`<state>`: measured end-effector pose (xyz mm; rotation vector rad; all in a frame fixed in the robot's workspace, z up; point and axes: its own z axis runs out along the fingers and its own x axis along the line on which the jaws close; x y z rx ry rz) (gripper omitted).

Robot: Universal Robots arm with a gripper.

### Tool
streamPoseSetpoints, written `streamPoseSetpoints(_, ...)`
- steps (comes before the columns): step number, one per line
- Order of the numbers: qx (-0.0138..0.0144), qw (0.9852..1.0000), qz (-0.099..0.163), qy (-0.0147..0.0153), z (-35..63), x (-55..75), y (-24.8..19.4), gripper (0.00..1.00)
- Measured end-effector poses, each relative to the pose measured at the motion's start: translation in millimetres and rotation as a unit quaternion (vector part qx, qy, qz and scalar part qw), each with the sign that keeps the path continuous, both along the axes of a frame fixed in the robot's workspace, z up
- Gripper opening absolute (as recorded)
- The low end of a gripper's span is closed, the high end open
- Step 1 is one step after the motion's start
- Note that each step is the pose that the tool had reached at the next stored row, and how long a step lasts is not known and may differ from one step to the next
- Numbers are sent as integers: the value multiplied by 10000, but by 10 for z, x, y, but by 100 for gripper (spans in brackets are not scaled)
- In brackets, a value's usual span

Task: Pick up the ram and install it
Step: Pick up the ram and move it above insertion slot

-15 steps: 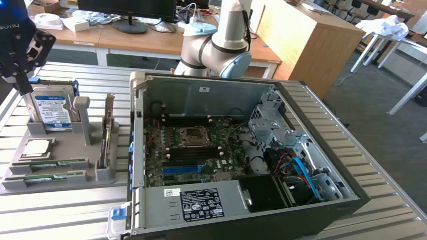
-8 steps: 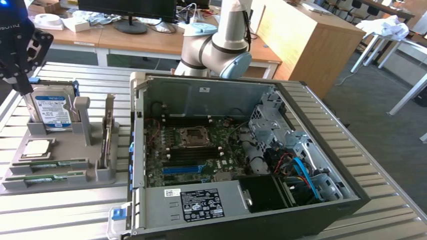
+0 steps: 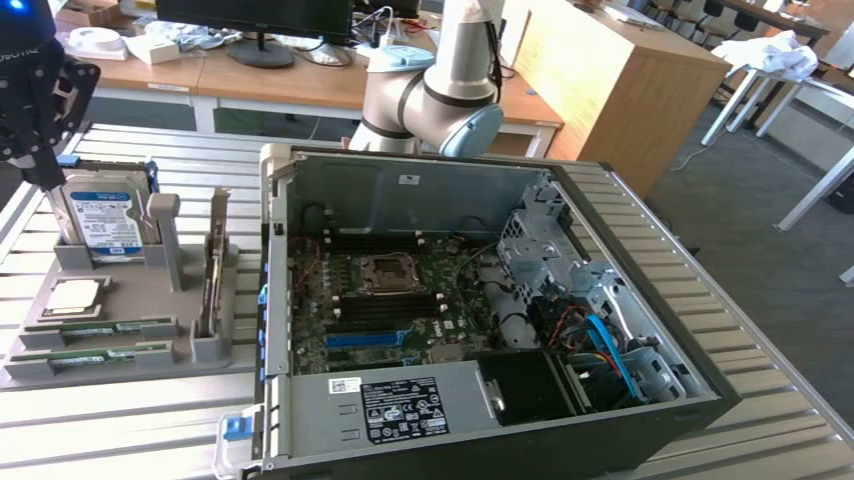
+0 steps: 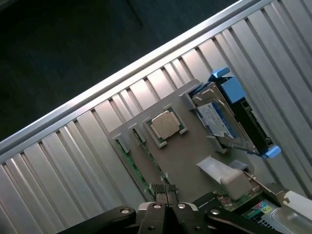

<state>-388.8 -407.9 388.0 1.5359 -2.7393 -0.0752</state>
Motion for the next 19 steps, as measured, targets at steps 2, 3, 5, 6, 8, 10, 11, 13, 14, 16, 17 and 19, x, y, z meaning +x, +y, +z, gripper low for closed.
streamPoseSetpoints(2,0,9999,170,0,-1,0,0,10)
streamPoseSetpoints(3,0,9997,263,0,-2,0,0,10)
streamPoseSetpoints(5,0,9990,437,0,-3,0,0,10)
streamPoseSetpoints(6,0,9986,524,0,-4,0,0,10)
streamPoseSetpoints(8,0,9975,703,0,-4,0,0,10)
streamPoseSetpoints(10,0,9961,878,0,-5,0,0,10)
streamPoseSetpoints(11,0,9953,965,0,-6,0,0,10)
streamPoseSetpoints(13,0,9935,1141,0,-7,0,0,10)
streamPoseSetpoints(14,0,9924,1228,0,-7,0,0,10)
streamPoseSetpoints(16,0,9900,1408,0,-8,0,0,10)
streamPoseSetpoints(17,0,9887,1496,0,-9,0,0,10)
streamPoseSetpoints(19,0,9859,1672,0,-9,0,0,10)
